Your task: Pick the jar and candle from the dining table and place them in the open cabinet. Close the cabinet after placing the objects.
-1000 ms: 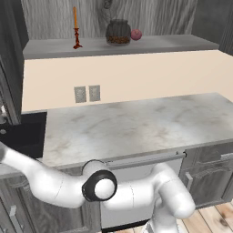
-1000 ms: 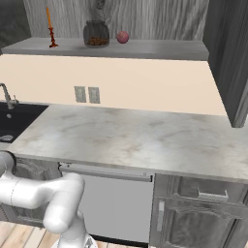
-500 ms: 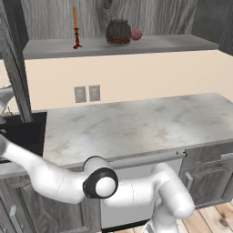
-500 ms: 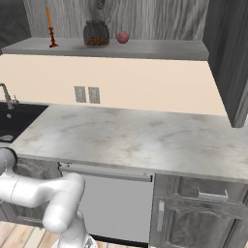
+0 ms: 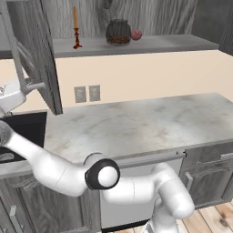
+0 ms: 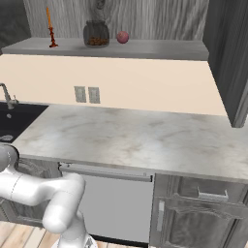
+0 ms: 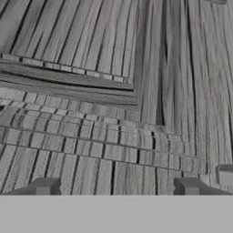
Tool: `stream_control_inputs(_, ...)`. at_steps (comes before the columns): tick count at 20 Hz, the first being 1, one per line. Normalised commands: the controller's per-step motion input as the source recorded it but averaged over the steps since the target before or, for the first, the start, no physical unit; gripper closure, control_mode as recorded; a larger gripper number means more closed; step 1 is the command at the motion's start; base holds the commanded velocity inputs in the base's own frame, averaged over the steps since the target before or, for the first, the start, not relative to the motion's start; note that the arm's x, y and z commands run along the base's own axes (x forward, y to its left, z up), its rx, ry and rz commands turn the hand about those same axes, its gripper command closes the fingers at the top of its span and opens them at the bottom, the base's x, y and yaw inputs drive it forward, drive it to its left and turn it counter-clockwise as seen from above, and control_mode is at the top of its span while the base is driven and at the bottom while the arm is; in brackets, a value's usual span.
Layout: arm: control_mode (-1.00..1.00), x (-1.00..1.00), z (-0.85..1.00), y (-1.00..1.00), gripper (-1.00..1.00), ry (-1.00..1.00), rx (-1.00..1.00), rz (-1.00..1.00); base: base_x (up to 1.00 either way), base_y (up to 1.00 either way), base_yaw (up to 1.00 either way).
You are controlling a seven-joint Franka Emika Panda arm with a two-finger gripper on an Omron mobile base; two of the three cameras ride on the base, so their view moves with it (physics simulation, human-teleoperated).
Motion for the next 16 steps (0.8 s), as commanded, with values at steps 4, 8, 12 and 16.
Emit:
stream_control_inputs(4, -1.0, 0.46, 0.01, -0.45, -1.0, 0.0, 0.13, 0.0, 0.0, 0.0, 0.0)
stream_control_inputs(8, -1.0, 0.54, 0.0, -0.45, -1.0, 0.0, 0.12, 0.04, 0.0, 0.0, 0.0)
stream_control_inputs(12, -1.0, 0.57, 0.0, -0.57, -1.0, 0.0, 0.05, 0.07, 0.0, 0.0, 0.0)
stream_control_inputs(16, -1.0, 0.62, 0.0, -0.56, -1.0, 0.0, 0.02, 0.08, 0.0, 0.0, 0.0)
